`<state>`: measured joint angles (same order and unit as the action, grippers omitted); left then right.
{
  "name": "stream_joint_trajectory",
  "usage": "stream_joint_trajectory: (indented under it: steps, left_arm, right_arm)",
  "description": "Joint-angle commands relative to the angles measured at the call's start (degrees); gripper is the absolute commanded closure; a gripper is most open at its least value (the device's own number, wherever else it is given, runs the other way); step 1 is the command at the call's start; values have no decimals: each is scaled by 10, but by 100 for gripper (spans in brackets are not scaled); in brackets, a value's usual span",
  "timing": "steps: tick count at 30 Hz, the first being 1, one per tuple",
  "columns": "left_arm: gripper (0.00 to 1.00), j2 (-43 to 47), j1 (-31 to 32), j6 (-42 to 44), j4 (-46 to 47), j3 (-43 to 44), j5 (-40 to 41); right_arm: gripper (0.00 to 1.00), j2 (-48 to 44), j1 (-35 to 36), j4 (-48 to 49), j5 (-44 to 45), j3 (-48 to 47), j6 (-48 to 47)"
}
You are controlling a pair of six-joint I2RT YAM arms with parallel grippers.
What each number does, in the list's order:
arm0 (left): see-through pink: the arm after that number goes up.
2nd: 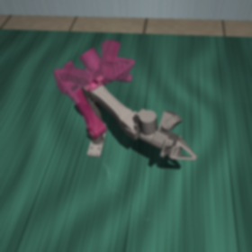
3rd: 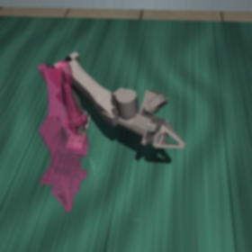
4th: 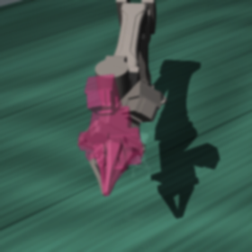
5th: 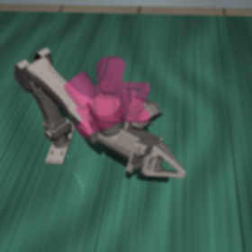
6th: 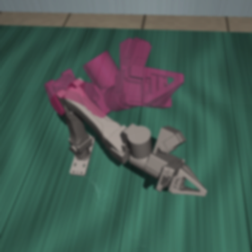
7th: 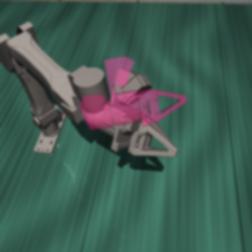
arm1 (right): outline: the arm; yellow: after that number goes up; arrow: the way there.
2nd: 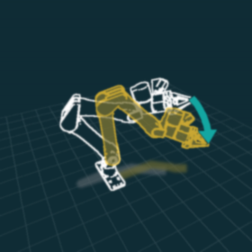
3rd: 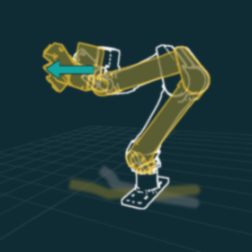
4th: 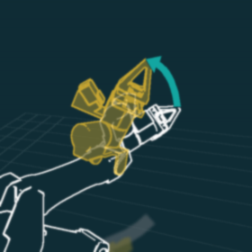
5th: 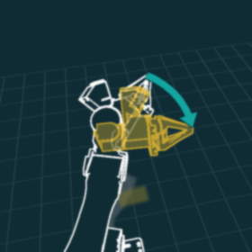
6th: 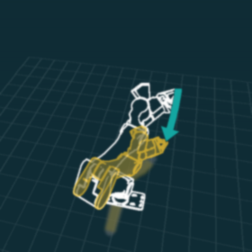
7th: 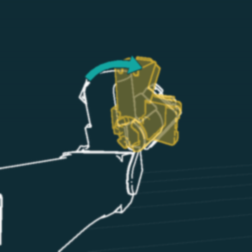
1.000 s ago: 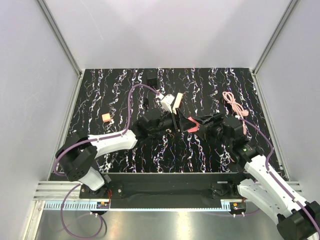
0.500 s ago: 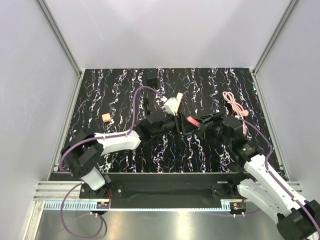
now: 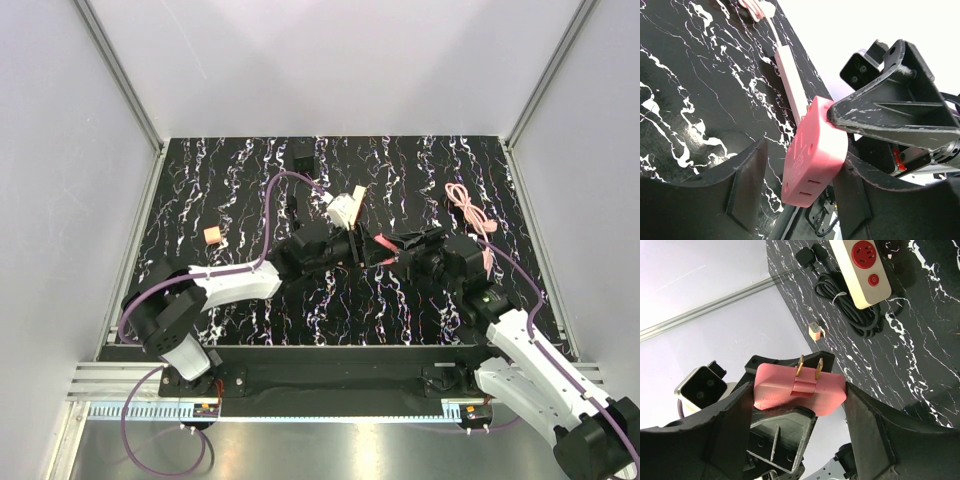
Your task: Insert the plug
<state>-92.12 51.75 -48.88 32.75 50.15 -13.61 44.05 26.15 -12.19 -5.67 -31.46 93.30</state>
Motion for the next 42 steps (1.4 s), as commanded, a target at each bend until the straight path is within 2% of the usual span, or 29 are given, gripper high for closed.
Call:
stream_joint_trajectory:
  steps: [1, 2, 5, 6, 9, 10, 11, 13, 20, 21, 25, 27, 30, 32, 33, 36, 38, 42]
  left_arm:
    - [47, -5, 2, 13, 44, 27, 13]
    - [69, -7, 2, 13, 48, 28, 5]
    - [98, -10, 2, 10, 45, 33, 1]
    - [100, -10, 2, 6, 42, 32, 2]
    - [100, 5, 2, 11, 8, 30, 12]
    - [100, 19, 1, 15, -22, 30, 16]
    - [100, 28, 1, 24, -40, 28, 28]
    - [100, 59, -5, 30, -96, 23, 40]
    - [100, 172, -74, 46, -213, -39, 39]
    - [100, 189, -83, 50, -230, -44, 39]
    - [100, 256, -146, 98, -393, -36, 29]
    - [100, 261, -182, 128, -469, -17, 17]
    - [100, 267, -215, 142, -494, -15, -14]
    - [100, 266, -224, 148, -504, -8, -19]
    - [100, 259, -226, 151, -509, -2, -23]
    - [100, 244, -234, 166, -527, 20, -43]
    - [100, 239, -238, 181, -542, 33, -51]
    - [100, 244, -239, 209, -558, 41, -63]
  right_arm:
    - [77, -1, 7, 27, -7, 0, 9]
    - [77, 1, 7, 27, -7, -1, 8]
    - [66, 0, 8, 28, -7, 2, 6]
    - [55, 0, 7, 29, -6, 2, -2]
    - [38, -5, 7, 25, 3, -8, -32]
    - [26, -7, 8, 23, 3, -17, -41]
    - [18, -7, 8, 15, 6, -25, -50]
    - [7, 5, 7, -18, 9, -54, -86]
    - [6, 92, 3, -57, 6, -133, -198]
    - [6, 107, 1, -59, 2, -146, -246]
    - [10, 255, -23, -114, 15, -282, -379]
    - [17, 354, -48, -152, 21, -340, -442]
    - [27, 476, -76, -173, 15, -478, -528]
    - [28, 531, -87, -189, -6, -534, -612]
    - [27, 579, -87, -201, -5, -590, -645]
    - [18, 649, -87, -211, -37, -655, -801]
    - [17, 669, -87, -219, -93, -662, -928]
    - [13, 687, -85, -224, -113, -655, -1085]
